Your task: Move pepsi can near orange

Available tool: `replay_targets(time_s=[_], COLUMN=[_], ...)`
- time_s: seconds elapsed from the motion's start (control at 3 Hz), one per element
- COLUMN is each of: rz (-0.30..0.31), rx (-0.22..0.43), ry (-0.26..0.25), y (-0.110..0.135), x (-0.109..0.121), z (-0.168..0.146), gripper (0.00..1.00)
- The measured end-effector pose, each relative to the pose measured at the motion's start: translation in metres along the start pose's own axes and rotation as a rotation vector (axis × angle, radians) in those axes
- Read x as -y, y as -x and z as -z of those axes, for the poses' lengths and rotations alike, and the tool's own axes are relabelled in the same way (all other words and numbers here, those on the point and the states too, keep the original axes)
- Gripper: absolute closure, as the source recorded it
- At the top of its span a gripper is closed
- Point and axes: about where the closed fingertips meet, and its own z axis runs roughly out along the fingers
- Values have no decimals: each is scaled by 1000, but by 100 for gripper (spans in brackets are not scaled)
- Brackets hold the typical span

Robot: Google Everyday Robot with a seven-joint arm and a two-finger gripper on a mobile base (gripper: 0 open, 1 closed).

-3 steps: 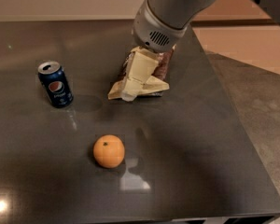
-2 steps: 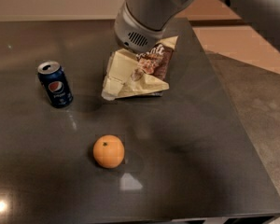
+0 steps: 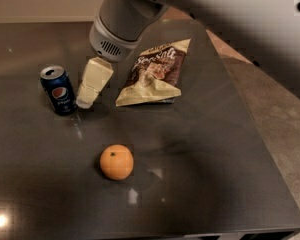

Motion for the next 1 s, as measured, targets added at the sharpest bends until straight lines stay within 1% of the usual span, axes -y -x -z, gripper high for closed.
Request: replay_targets(time_s=[0.33, 0.67, 1.0], rz=[-24, -55, -77], rx=[17, 30, 49], ry=[-13, -31, -35], y=[12, 21, 33], x=[-5, -4, -2], z=[-25, -47, -64], gripper=[0, 0, 0])
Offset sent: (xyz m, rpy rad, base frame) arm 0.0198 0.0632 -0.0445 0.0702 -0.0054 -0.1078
